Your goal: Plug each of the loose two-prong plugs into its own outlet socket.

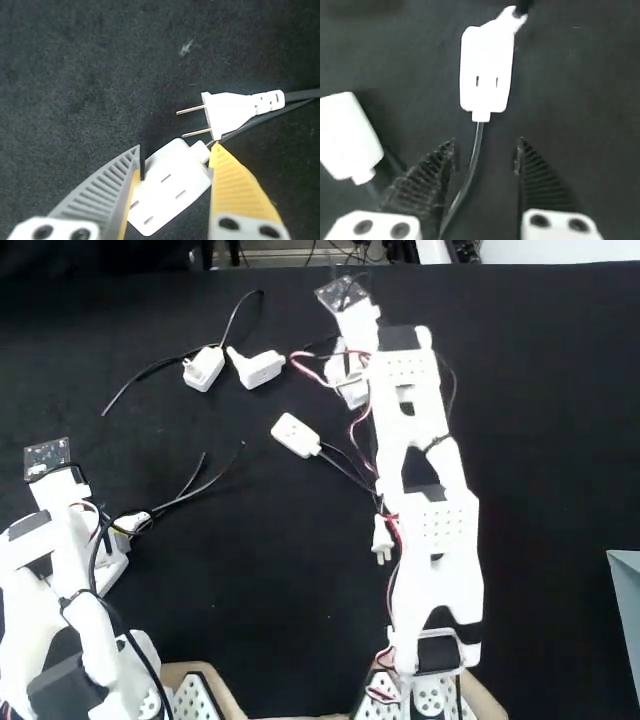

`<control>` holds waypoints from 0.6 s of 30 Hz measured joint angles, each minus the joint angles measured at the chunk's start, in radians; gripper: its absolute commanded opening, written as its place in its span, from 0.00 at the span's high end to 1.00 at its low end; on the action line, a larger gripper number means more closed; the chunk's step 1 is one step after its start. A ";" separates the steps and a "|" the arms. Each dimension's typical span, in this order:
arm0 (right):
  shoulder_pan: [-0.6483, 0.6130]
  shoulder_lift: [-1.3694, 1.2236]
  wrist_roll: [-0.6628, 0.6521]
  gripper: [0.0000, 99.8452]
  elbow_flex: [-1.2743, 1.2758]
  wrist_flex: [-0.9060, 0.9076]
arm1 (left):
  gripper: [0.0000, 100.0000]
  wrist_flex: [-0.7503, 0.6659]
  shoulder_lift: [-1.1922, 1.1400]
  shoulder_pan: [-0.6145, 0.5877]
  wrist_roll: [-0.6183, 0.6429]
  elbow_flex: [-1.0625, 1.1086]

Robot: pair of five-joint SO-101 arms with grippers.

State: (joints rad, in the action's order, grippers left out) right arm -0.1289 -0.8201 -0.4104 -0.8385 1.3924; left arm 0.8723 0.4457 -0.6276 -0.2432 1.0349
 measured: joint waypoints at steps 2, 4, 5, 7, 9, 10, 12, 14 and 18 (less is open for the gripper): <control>0.000 0.000 0.002 0.84 -0.074 0.094 | 0.78 0.000 0.000 0.000 0.000 0.000; -0.006 0.000 0.002 0.84 -0.130 0.180 | 0.78 0.000 0.000 0.000 0.000 0.000; -0.014 0.000 0.002 0.84 -0.152 0.229 | 0.78 0.000 0.000 0.000 0.000 0.000; -0.041 0.000 0.003 0.84 -0.183 0.307 | 0.78 0.000 0.000 0.000 0.000 0.000; -0.068 0.000 0.011 0.83 -0.186 0.330 | 0.78 0.000 0.000 0.000 0.000 0.000; -0.075 0.000 0.011 0.83 -0.186 0.331 | 0.78 0.000 0.000 0.000 0.000 0.000; -0.077 0.002 0.011 0.83 -0.166 0.331 | 0.78 0.000 0.000 0.000 0.000 0.000; -0.084 0.002 0.011 0.83 -0.130 0.331 | 0.78 0.000 0.000 0.000 0.000 0.000; -0.115 0.015 0.012 0.83 -0.028 0.333 | 0.78 0.000 0.000 0.000 0.000 0.000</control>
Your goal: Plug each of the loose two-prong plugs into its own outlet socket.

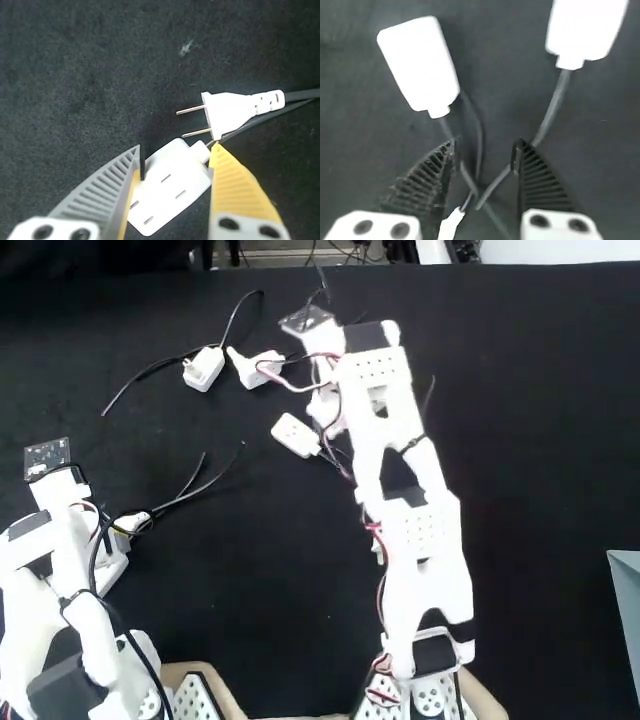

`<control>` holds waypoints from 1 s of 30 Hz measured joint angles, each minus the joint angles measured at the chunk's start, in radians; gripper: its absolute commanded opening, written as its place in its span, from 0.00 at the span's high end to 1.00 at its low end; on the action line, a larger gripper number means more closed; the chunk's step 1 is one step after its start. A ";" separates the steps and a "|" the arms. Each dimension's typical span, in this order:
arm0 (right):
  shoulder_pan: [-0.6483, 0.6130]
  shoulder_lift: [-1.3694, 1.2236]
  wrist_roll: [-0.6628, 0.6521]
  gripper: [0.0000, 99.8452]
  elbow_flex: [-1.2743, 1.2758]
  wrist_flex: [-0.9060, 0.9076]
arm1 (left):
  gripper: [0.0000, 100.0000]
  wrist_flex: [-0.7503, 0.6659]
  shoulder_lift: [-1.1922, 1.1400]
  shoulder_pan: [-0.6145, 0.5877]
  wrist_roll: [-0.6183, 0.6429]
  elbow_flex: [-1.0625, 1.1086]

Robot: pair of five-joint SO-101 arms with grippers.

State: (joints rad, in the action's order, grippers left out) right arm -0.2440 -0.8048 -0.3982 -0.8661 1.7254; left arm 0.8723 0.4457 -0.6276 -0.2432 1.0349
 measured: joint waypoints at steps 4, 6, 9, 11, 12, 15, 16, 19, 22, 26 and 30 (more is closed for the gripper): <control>-0.035 0.095 0.018 0.79 0.135 0.000 | 0.78 0.000 0.000 0.000 0.000 0.000; -0.051 0.150 0.028 0.78 0.212 0.000 | 0.78 0.000 0.000 0.000 0.000 0.000; -0.064 0.203 0.035 0.78 0.336 -0.023 | 0.78 0.000 0.000 0.000 0.000 0.000; -0.066 0.212 0.035 0.78 0.410 -0.075 | 0.78 0.000 0.000 0.000 0.000 0.000; -0.066 0.213 0.035 0.78 0.443 -0.110 | 0.78 0.000 0.000 0.000 0.000 0.000; -0.066 0.213 0.035 0.78 0.528 -0.186 | 0.78 0.000 0.000 0.000 0.000 0.000; -0.066 0.213 0.035 0.79 0.546 -0.204 | 0.78 0.000 0.000 0.000 0.000 0.000; -0.078 0.213 0.037 0.88 0.591 -0.275 | 0.78 0.000 0.000 0.000 0.000 0.000; -0.081 0.213 0.035 0.99 0.623 -0.361 | 0.78 0.000 0.000 0.000 0.000 0.000; -0.080 0.213 0.037 0.99 0.629 -0.399 | 0.78 0.000 0.000 0.000 0.000 0.000; -0.112 0.249 0.037 0.99 0.631 -0.318 | 0.78 0.000 0.000 0.000 0.000 0.000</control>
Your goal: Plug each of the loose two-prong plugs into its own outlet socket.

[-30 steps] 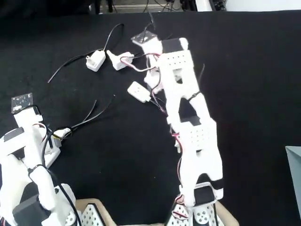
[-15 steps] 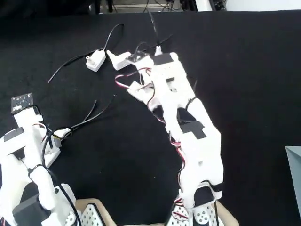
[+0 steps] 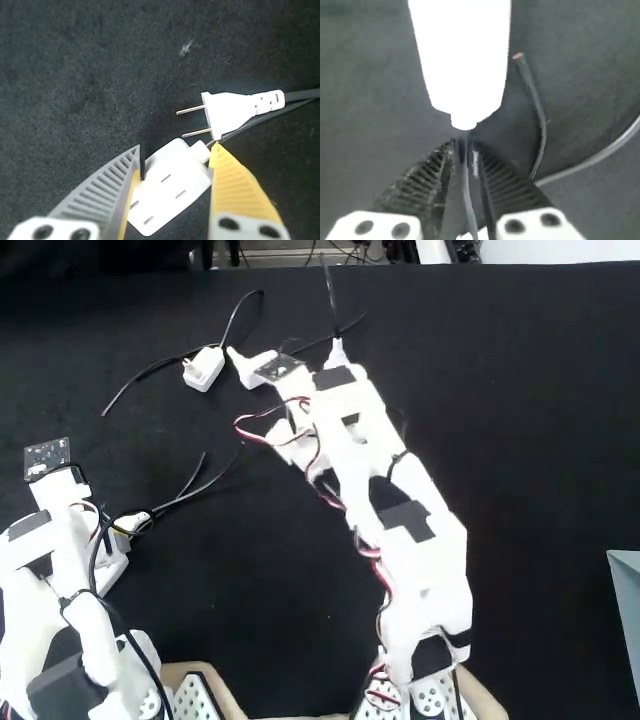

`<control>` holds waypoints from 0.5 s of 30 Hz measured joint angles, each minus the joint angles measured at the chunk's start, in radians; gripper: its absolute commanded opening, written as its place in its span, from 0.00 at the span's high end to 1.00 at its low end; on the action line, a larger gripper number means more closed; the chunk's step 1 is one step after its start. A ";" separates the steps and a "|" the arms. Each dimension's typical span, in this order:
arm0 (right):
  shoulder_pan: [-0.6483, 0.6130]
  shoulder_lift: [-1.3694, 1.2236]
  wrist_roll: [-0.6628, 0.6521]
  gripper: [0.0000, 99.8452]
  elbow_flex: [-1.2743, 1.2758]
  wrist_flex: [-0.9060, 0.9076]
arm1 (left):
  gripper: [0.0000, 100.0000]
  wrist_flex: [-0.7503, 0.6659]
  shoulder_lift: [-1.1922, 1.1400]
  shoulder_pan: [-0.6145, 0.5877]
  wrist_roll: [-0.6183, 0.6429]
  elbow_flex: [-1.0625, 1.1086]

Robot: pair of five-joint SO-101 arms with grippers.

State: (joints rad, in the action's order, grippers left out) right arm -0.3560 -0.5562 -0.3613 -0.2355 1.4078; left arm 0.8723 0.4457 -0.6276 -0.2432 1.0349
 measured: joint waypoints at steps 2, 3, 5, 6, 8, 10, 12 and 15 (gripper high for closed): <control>-0.023 0.049 0.000 0.99 0.003 0.041 | 0.78 0.000 0.000 0.000 0.000 0.000; -0.034 0.081 -0.002 0.99 0.014 0.066 | 0.78 0.000 0.000 0.000 0.000 0.000; -0.054 0.153 -0.002 0.99 0.058 0.084 | 0.78 0.000 0.000 0.000 0.000 0.000; -0.066 0.196 -0.002 0.99 0.087 0.094 | 0.78 0.000 0.000 0.000 0.000 0.000; -0.094 0.290 -0.002 0.98 0.157 0.095 | 0.78 0.000 0.000 0.000 0.000 0.000; -0.129 0.382 0.008 0.92 0.235 0.081 | 0.78 0.000 0.000 0.000 0.000 0.000; -0.167 0.459 0.034 0.84 0.318 0.057 | 0.78 0.000 0.000 0.000 0.000 0.000; -0.216 0.555 0.081 0.78 0.442 0.054 | 0.78 0.000 0.000 0.000 0.000 0.000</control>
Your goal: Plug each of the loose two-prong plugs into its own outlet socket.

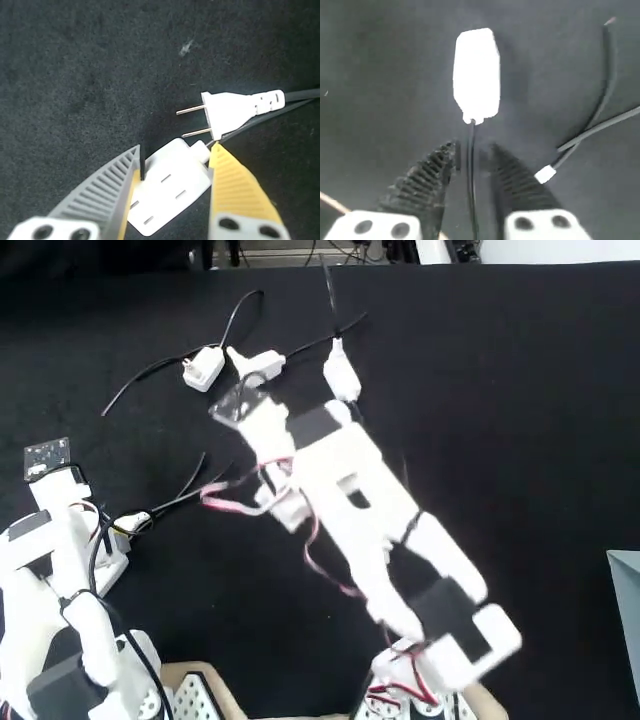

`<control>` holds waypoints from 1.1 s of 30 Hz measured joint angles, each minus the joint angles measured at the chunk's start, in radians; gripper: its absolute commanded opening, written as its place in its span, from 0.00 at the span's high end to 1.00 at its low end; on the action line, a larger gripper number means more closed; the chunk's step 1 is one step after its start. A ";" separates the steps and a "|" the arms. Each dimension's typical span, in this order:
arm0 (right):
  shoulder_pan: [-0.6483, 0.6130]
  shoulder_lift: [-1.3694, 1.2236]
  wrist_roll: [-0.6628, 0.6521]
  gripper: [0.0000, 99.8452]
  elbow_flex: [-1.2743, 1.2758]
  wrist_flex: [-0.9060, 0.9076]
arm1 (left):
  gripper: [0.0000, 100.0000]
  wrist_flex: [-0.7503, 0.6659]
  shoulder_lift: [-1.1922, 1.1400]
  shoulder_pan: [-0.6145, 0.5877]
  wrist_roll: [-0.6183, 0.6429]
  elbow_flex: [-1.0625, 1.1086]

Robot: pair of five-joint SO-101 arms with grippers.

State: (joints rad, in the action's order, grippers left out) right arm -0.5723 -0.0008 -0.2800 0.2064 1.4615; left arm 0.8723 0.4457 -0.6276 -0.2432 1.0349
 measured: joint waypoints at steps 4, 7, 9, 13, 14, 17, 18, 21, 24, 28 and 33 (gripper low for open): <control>-0.020 0.132 0.026 0.78 0.043 0.075 | 0.78 0.000 0.000 0.000 0.000 0.000; 0.002 0.258 0.026 0.78 0.044 0.152 | 0.78 0.000 0.000 0.000 0.000 0.000; 0.055 0.345 0.026 0.78 0.044 0.184 | 0.78 0.000 0.000 0.000 0.000 0.000; 0.216 0.459 0.026 0.78 0.058 0.193 | 0.78 0.000 0.000 0.000 0.000 0.000; 0.258 0.465 0.026 0.78 0.072 0.193 | 0.78 0.000 0.000 0.000 0.000 0.000; 0.347 0.462 0.026 0.78 0.144 0.170 | 0.78 0.000 0.000 0.000 0.000 0.000; 0.365 0.457 0.026 0.78 0.175 0.147 | 0.78 0.000 0.000 0.000 0.000 0.000; 0.411 0.433 0.026 0.78 0.288 0.037 | 0.78 0.000 0.000 0.000 0.000 0.000; 0.414 0.423 0.028 0.78 0.405 -0.095 | 0.78 0.000 0.000 0.000 0.000 0.000; 0.414 0.423 0.028 0.78 0.540 -0.265 | 0.78 0.000 0.000 0.000 0.000 0.000; 0.414 0.420 0.028 0.82 0.671 -0.431 | 0.78 0.000 0.000 0.000 0.000 0.000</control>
State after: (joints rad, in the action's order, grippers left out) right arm -0.1580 0.4196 -0.2524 0.8769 1.0303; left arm 0.8723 0.4457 -0.6276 -0.2432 1.0349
